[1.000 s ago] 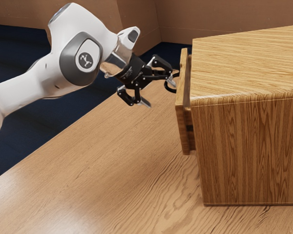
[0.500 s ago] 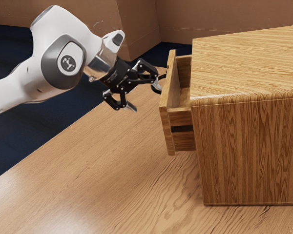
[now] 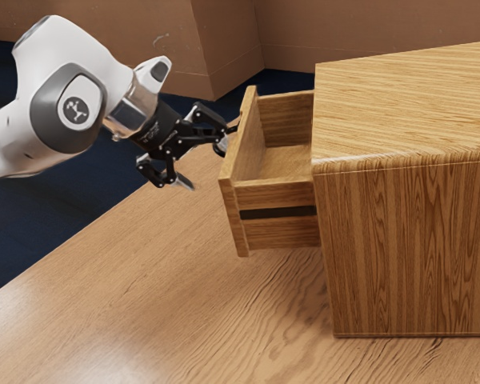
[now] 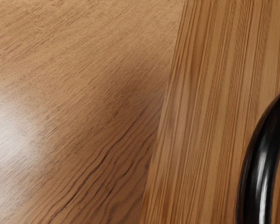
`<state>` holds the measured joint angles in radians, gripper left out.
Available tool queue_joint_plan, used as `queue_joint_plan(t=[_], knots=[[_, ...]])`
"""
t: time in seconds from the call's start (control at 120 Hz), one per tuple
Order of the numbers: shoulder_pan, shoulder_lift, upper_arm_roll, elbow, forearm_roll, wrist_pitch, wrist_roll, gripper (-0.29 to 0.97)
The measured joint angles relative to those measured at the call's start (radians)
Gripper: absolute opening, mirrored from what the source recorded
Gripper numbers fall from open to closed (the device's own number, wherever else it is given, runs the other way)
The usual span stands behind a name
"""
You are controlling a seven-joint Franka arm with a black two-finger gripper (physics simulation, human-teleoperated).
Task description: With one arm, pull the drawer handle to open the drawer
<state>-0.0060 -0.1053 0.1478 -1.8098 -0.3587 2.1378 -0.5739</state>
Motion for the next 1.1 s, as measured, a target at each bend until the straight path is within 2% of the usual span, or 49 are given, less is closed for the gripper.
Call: queue_joint_plan(t=[0.517, 0.675, 1.1], knots=[[0.001, -0.092, 0.067, -0.079, 0.045, -0.014, -0.004, 0.68], [-0.064, -0.11, 0.147, -0.096, 0.064, -0.017, -0.009, 0.68], [-0.097, -0.156, 0.208, -0.135, 0.094, -0.021, -0.022, 0.68]])
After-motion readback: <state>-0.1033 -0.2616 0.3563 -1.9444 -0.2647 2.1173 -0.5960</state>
